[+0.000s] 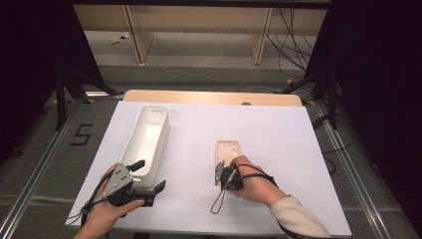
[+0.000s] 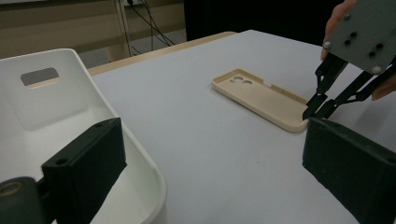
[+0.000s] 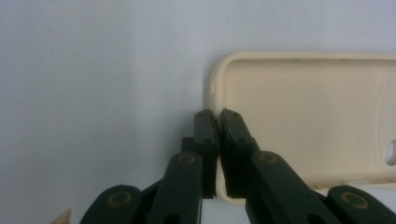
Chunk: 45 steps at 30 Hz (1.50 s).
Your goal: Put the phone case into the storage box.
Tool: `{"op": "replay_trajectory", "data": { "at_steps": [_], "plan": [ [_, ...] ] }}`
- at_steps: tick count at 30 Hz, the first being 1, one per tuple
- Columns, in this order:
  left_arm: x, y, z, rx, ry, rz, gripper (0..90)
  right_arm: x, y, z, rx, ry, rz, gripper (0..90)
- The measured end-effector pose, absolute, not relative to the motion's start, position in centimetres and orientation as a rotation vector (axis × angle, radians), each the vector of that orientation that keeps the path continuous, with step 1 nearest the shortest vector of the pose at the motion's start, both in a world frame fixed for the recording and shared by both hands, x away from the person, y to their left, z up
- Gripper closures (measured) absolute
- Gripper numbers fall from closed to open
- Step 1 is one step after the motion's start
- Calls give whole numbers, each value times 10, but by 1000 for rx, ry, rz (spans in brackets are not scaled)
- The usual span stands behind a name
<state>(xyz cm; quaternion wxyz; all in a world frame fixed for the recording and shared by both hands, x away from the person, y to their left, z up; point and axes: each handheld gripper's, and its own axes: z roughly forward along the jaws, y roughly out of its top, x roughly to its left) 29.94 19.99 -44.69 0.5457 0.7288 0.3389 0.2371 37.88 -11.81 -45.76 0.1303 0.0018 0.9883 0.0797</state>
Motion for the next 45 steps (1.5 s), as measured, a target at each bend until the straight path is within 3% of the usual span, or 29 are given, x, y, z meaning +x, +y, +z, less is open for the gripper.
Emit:
{"op": "replay_trajectory", "data": {
  "at_steps": [45],
  "plan": [
    [302, 196, -445, 1725, 806, 570, 59, 374, -135, -431, 90, 2797, 513, 881]
  ]
}}
